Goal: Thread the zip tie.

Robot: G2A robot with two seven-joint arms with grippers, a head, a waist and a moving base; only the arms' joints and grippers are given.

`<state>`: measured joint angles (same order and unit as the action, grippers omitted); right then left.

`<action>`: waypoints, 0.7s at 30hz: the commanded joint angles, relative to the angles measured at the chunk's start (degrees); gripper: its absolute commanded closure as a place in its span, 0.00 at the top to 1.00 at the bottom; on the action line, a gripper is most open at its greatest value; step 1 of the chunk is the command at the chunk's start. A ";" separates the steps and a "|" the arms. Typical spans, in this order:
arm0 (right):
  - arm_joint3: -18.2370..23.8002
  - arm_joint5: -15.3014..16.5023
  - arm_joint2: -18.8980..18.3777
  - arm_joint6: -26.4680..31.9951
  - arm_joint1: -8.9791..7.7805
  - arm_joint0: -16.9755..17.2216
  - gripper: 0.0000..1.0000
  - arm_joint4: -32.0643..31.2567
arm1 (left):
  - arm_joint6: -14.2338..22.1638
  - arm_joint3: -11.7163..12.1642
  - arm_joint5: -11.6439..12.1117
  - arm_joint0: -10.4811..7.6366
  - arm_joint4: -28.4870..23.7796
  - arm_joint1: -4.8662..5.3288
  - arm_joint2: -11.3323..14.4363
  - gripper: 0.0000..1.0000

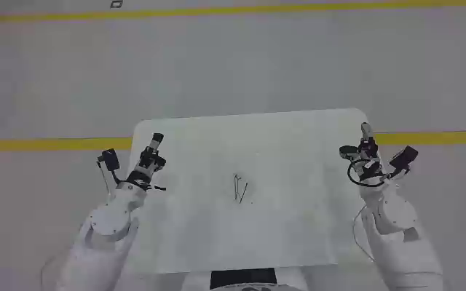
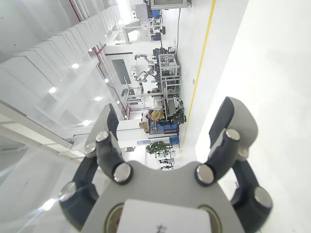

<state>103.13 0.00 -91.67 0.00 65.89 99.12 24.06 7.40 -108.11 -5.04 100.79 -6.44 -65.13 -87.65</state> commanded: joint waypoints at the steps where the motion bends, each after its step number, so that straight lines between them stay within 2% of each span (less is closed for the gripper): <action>1: 0.00 0.00 0.00 0.00 0.00 0.00 1.00 0.00 | 0.00 0.00 0.00 0.00 0.00 0.00 0.00 1.00; 2: 0.00 0.00 0.00 0.00 0.00 0.00 0.78 0.00 | -0.05 0.02 0.04 -0.01 -0.28 0.00 -0.02 1.00; 3: 0.00 0.00 0.00 0.00 0.00 0.00 0.78 0.00 | -0.08 0.04 0.06 -0.01 -0.43 -0.01 -0.03 1.00; 4: 0.00 0.00 0.00 0.00 0.00 0.00 1.00 0.00 | -0.09 0.05 0.07 -0.01 -0.48 -0.01 -0.04 1.00; 5: 0.00 0.00 0.00 0.00 0.00 0.00 1.00 0.00 | -0.09 0.05 0.07 -0.01 -0.48 -0.01 -0.04 1.00; 6: 0.00 0.00 0.00 0.00 0.00 0.00 0.78 0.00 | -0.10 0.05 0.07 -0.01 -0.48 -0.01 -0.04 0.78; 7: 0.00 0.00 0.00 0.00 0.00 0.00 1.00 0.00 | 0.69 -0.79 0.25 -0.17 1.08 0.08 0.29 1.00; 9: 0.00 0.00 0.00 0.00 0.00 0.00 1.00 0.00 | 3.38 -2.71 -0.61 -0.18 6.26 0.39 1.20 1.00; 13: 0.00 0.00 0.00 0.00 0.00 0.00 1.00 0.00 | 8.45 -6.55 -6.77 0.11 15.83 0.94 3.29 1.00; 15: 0.00 0.00 0.00 0.00 0.00 0.00 1.00 0.00 | 11.50 -7.63 -9.08 0.17 21.63 1.28 4.79 1.00; 21: 0.00 0.00 0.00 0.00 0.00 0.00 1.00 0.00 | 11.50 -7.63 -9.08 0.17 21.63 1.28 4.79 1.00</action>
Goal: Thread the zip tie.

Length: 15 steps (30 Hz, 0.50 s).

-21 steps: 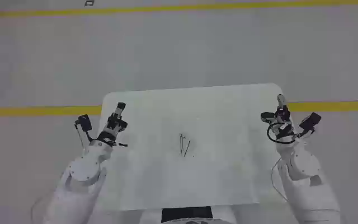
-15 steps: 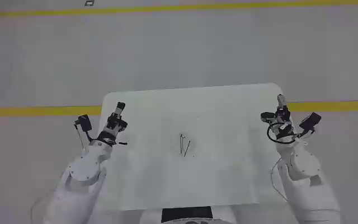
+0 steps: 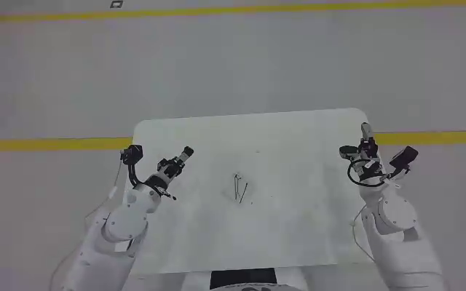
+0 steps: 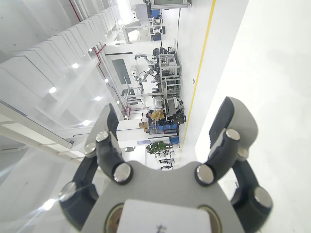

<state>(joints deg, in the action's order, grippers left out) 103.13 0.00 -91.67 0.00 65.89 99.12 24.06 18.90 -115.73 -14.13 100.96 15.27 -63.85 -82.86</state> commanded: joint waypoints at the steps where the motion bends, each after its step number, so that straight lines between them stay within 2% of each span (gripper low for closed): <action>1: 0.00 0.00 0.00 0.00 0.00 0.00 1.00 0.00 | 0.00 0.00 0.00 0.00 -0.08 0.00 0.00 1.00; 3: 0.00 0.00 0.00 0.00 0.00 0.00 1.00 0.00 | 0.00 0.00 0.00 0.00 -0.08 0.00 0.00 1.00; 5: 0.00 0.00 0.00 0.00 0.00 0.00 1.00 0.00 | 2.63 -1.60 -0.02 -0.22 4.70 0.24 1.90 1.00; 7: 0.00 0.00 0.00 0.00 0.00 0.00 1.00 0.00 | 6.44 -3.80 -2.54 -1.46 10.17 0.46 4.42 1.00; 9: 0.00 0.00 0.00 0.00 0.00 0.00 1.00 0.00 | 10.84 -5.02 -4.68 -3.16 15.06 0.65 6.93 1.00; 12: 0.00 0.00 0.00 0.00 0.00 0.00 1.00 0.00 | 16.75 -3.88 -5.35 -5.33 21.80 0.63 9.93 1.00; 15: 0.00 0.00 0.00 0.00 0.00 0.00 1.00 0.00 | 18.99 -2.43 -5.35 -6.48 25.02 -0.01 11.15 1.00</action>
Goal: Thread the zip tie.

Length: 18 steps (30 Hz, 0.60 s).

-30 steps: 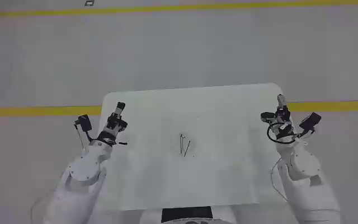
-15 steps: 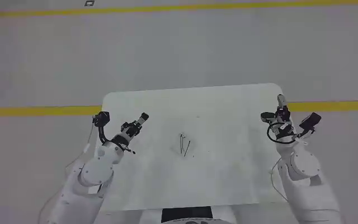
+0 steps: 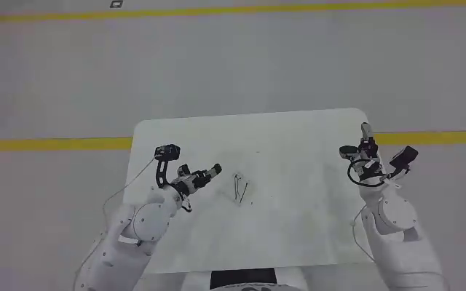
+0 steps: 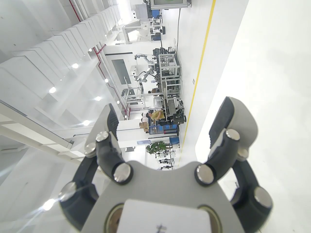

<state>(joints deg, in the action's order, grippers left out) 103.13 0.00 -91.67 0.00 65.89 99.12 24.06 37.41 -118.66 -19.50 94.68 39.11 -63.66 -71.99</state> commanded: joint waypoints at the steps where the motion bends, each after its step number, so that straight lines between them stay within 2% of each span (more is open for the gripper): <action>1: 0.00 0.00 0.00 0.00 0.00 0.00 1.00 0.00 | 0.01 0.68 0.01 -0.40 2.26 -0.47 0.42 1.00; 9: 0.00 0.00 0.00 0.00 0.00 0.00 1.00 0.00 | 0.01 0.68 0.01 -0.40 2.26 -0.47 0.42 1.00; 11: 0.00 0.00 0.00 0.00 0.00 0.00 1.00 0.00 | 1.43 0.40 0.92 -0.88 4.55 -0.36 1.48 1.00; 13: 0.00 0.00 0.00 0.00 0.00 0.00 1.00 0.00 | 4.85 -0.06 0.82 -2.15 7.55 -0.28 3.38 1.00; 14: 0.00 0.00 0.00 0.00 0.00 0.00 1.00 0.00 | 7.08 -0.60 0.01 -3.38 9.53 -0.32 4.57 1.00; 18: 0.00 0.00 0.00 0.00 0.00 0.00 1.00 0.00 | 12.99 0.45 0.01 -7.59 13.96 -0.99 8.06 1.00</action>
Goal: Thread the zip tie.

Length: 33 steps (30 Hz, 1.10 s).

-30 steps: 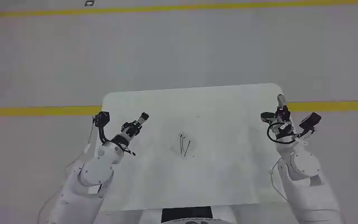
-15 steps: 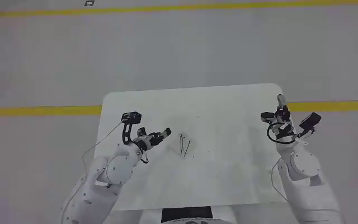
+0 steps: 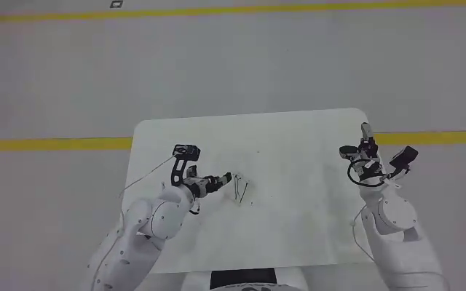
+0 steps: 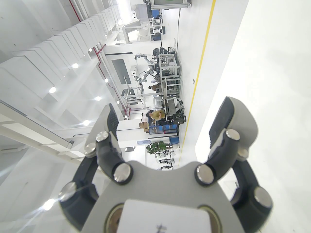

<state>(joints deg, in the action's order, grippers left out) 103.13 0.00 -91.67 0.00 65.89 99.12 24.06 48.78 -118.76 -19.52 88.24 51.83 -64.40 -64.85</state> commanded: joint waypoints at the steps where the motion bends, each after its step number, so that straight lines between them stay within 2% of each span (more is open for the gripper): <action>1: 0.00 0.00 0.00 0.00 0.00 0.00 1.00 0.00 | 2.86 0.70 0.04 -2.22 1.76 -0.54 1.80 1.00; 2: 0.00 0.00 0.00 0.00 0.00 0.00 1.00 0.00 | 4.24 1.34 0.04 -3.24 2.28 -0.85 2.56 1.00; 3: 0.00 0.00 0.00 0.00 0.00 0.00 1.00 0.00 | 7.37 2.49 0.04 -4.80 3.47 -1.26 3.71 1.00; 5: 0.00 0.00 0.00 0.00 0.00 0.00 1.00 0.00 | 9.80 3.39 0.04 -6.87 3.02 -2.06 5.21 1.00; 7: 0.00 0.00 0.00 0.00 0.00 0.00 1.00 0.00 | 12.04 5.42 0.04 -8.70 2.62 -2.95 6.29 1.00; 9: 0.00 0.00 0.00 0.00 0.00 0.00 1.00 0.00 | 12.02 7.01 0.04 -9.30 2.59 -3.56 6.01 1.00; 19: 0.00 0.00 0.00 0.00 0.00 0.00 1.00 0.00 | 11.75 6.99 0.25 -9.29 2.77 -3.57 6.21 1.00; 21: 0.00 0.00 0.00 0.00 0.00 0.00 1.00 0.00 | 11.39 7.39 0.62 -9.50 5.02 -3.62 7.76 1.00; 24: 0.00 0.00 0.00 0.00 0.00 0.00 1.00 0.00 | 14.17 8.23 0.04 -11.26 9.73 -4.10 10.91 1.00; 26: 0.00 0.00 0.00 0.00 0.00 0.00 1.00 0.00 | 16.22 9.14 0.04 -12.14 11.63 -4.83 11.80 1.00; 29: 0.00 0.00 0.00 0.00 0.00 0.00 1.00 0.00 | 19.61 10.48 0.04 -13.34 15.49 -6.54 12.79 1.00; 33: 0.00 0.00 0.00 0.00 0.00 0.00 1.00 0.00 | 23.24 11.95 0.04 -12.95 19.85 -9.64 12.88 1.00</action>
<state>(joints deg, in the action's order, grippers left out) 103.13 0.00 -91.67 0.00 65.89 99.12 24.06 71.33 -107.08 -19.48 75.01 70.99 -73.37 -52.02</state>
